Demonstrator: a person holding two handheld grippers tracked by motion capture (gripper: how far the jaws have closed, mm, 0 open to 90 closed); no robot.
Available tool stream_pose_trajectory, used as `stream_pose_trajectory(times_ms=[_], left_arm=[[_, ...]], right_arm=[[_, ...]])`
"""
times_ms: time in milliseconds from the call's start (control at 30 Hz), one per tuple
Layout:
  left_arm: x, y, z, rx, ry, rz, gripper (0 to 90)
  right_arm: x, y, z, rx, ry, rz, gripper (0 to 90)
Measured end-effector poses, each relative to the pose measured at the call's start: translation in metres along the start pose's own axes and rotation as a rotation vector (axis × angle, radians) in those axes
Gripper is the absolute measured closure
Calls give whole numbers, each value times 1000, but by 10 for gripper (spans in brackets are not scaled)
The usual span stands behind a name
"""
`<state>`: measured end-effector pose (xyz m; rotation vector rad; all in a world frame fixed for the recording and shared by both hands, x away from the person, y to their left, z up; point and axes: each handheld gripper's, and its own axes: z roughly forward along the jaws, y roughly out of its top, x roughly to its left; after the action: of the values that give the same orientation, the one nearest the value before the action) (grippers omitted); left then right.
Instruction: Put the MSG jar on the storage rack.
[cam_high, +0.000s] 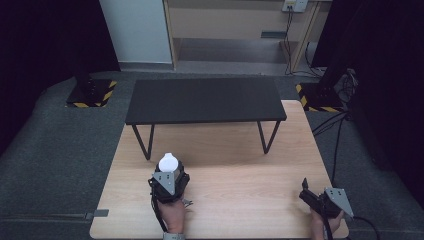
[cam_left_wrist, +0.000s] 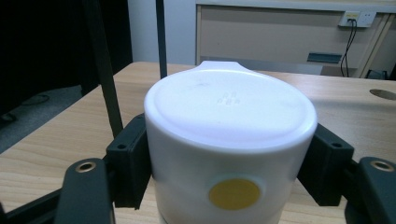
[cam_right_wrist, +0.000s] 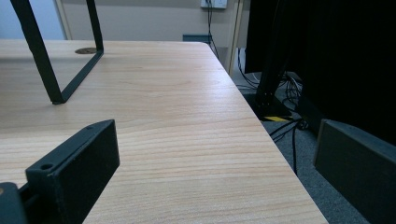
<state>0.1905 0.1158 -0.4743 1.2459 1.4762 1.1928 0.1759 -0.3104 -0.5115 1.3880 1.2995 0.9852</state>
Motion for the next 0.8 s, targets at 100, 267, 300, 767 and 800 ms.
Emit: stream_pose_trajectory(times_ms=[100, 267, 300, 767, 800], left_arm=[[-1, 0, 0, -2, 1, 5, 295], [3, 4, -1, 13, -8, 3, 297], [3, 6, -2, 16, -9, -2, 297], [21, 92, -27, -95, -94, -26, 297], [22, 100, -28, -111, -100, -25, 297]], right_arm=[[0, 0, 0, 0, 1, -1, 5], [0, 0, 0, -1, 1, 0, 5], [0, 0, 0, 0, 1, -1, 5], [1, 1, 0, 6, 1, -4, 5], [1, 1, 0, 6, 1, -5, 6]])
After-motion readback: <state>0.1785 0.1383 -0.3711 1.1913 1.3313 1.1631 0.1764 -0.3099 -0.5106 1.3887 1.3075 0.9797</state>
